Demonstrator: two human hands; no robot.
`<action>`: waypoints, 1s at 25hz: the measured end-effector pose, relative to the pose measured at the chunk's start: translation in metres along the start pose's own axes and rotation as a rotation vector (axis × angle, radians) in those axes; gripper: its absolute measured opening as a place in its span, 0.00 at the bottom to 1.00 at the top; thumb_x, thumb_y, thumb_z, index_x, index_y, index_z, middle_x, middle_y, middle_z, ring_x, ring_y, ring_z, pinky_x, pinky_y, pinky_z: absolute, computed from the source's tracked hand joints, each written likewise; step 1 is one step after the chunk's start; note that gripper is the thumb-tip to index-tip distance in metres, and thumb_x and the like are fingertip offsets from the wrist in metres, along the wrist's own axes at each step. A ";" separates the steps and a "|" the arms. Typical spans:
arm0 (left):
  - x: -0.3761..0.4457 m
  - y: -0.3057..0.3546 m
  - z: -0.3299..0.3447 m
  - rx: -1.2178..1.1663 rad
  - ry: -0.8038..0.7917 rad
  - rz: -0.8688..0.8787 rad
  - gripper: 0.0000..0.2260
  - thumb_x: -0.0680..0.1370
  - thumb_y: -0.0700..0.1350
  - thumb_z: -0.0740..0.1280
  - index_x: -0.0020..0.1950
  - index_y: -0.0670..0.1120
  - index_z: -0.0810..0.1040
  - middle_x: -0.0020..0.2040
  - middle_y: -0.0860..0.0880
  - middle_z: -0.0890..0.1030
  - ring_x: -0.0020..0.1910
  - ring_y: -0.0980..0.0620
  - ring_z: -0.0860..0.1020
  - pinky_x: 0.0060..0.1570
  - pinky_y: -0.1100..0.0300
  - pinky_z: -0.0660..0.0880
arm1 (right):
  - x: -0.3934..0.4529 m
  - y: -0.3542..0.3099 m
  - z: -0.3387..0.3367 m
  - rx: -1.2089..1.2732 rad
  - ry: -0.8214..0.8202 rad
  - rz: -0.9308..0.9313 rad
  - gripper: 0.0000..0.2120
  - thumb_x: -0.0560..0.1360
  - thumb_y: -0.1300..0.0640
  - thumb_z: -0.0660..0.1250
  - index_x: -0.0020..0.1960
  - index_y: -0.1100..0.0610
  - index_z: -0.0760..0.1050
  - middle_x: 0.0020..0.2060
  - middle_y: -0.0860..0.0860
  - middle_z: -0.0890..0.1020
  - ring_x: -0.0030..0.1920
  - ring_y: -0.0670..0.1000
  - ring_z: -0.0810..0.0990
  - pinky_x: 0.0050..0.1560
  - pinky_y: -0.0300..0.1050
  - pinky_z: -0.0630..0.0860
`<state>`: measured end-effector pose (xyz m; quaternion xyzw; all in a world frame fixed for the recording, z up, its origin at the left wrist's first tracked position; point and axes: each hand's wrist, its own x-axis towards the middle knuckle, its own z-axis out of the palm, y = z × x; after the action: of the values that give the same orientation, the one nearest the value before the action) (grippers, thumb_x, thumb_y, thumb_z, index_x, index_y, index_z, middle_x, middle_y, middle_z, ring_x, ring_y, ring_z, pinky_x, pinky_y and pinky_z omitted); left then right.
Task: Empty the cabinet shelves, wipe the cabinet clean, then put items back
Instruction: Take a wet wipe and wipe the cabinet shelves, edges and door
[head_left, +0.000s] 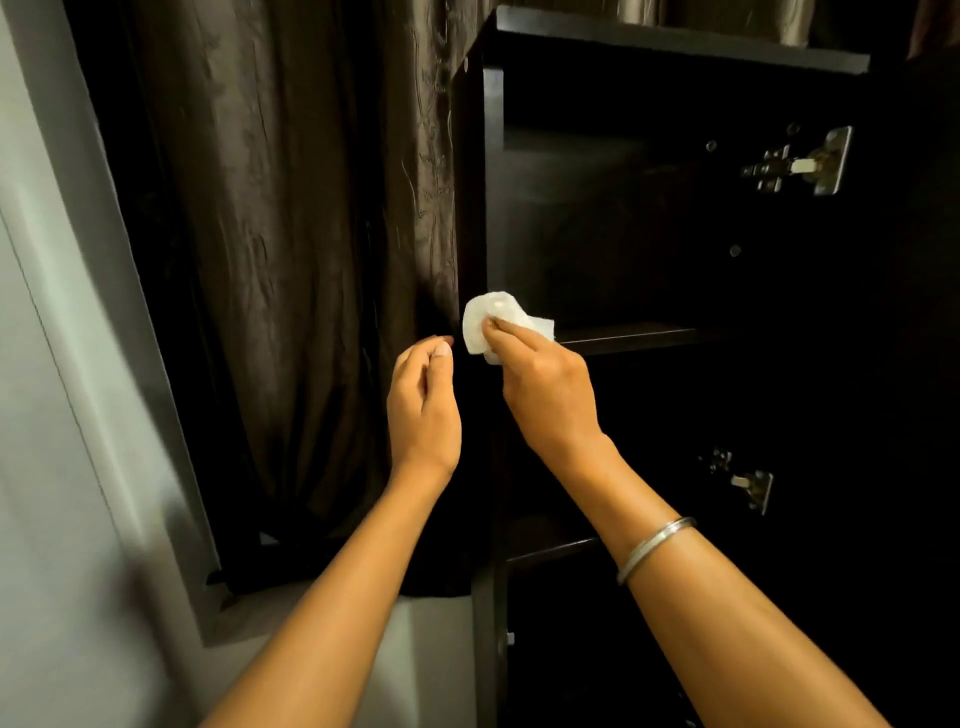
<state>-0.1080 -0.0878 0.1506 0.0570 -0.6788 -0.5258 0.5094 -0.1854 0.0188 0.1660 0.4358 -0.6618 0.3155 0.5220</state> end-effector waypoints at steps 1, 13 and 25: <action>-0.005 -0.004 0.000 0.005 -0.009 -0.017 0.13 0.84 0.50 0.58 0.63 0.50 0.79 0.63 0.55 0.77 0.61 0.59 0.76 0.63 0.63 0.72 | -0.011 -0.002 -0.002 0.015 0.003 0.026 0.13 0.71 0.68 0.72 0.56 0.64 0.82 0.53 0.56 0.84 0.49 0.56 0.85 0.44 0.52 0.83; -0.017 -0.021 -0.005 -0.002 -0.034 -0.048 0.08 0.82 0.52 0.61 0.57 0.58 0.79 0.60 0.58 0.76 0.58 0.59 0.78 0.59 0.58 0.76 | -0.026 -0.028 -0.002 0.246 0.063 0.360 0.05 0.76 0.58 0.72 0.50 0.58 0.81 0.57 0.50 0.74 0.51 0.41 0.75 0.49 0.28 0.75; -0.014 -0.026 -0.002 -0.002 -0.010 -0.063 0.09 0.82 0.51 0.62 0.58 0.55 0.80 0.60 0.59 0.75 0.56 0.57 0.79 0.59 0.52 0.78 | -0.006 -0.037 0.003 0.443 0.283 0.915 0.06 0.72 0.56 0.76 0.47 0.47 0.83 0.45 0.40 0.80 0.46 0.41 0.81 0.45 0.39 0.80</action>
<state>-0.1115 -0.0923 0.1218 0.0751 -0.6787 -0.5425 0.4893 -0.1531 0.0018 0.1575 0.1555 -0.6251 0.6990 0.3106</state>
